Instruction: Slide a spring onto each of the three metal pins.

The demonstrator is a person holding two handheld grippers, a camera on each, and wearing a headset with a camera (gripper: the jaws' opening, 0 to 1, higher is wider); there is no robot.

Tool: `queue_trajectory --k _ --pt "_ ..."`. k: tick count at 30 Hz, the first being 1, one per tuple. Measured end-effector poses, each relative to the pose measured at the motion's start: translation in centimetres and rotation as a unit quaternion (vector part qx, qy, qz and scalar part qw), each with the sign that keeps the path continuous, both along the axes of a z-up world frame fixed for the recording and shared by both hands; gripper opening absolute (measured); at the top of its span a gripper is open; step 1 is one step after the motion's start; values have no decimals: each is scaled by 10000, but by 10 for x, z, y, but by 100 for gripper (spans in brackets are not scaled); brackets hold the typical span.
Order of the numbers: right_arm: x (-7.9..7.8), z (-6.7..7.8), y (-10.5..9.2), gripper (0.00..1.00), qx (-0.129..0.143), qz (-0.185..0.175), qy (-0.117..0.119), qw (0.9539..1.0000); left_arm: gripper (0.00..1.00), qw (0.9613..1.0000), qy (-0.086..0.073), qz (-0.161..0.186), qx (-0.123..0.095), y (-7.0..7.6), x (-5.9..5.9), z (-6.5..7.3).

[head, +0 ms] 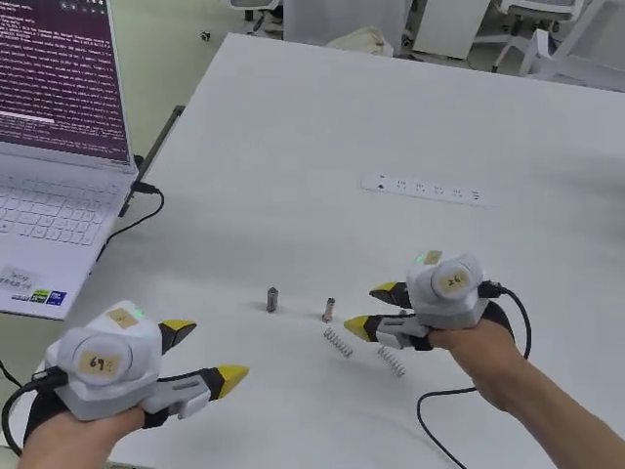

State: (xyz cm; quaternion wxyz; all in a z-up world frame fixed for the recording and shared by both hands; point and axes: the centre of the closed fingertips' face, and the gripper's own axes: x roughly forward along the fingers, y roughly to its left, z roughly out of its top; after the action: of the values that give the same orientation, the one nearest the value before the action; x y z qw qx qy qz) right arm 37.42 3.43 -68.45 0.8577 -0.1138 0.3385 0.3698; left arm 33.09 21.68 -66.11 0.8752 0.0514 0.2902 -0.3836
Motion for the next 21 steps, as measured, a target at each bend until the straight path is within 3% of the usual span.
queue_trajectory --k 9,16,21 --pt "-11 14 -26 41 101 -397 -191 9990 51 9999 -27 -130 53 -9 7 3" --pt "-27 18 -40 43 367 -738 -204 9964 52 9999 -52 -142 62 -10 12 6" --pt "-41 18 -54 46 412 -943 -194 9945 54 9999 -55 -117 62 -10 14 6"
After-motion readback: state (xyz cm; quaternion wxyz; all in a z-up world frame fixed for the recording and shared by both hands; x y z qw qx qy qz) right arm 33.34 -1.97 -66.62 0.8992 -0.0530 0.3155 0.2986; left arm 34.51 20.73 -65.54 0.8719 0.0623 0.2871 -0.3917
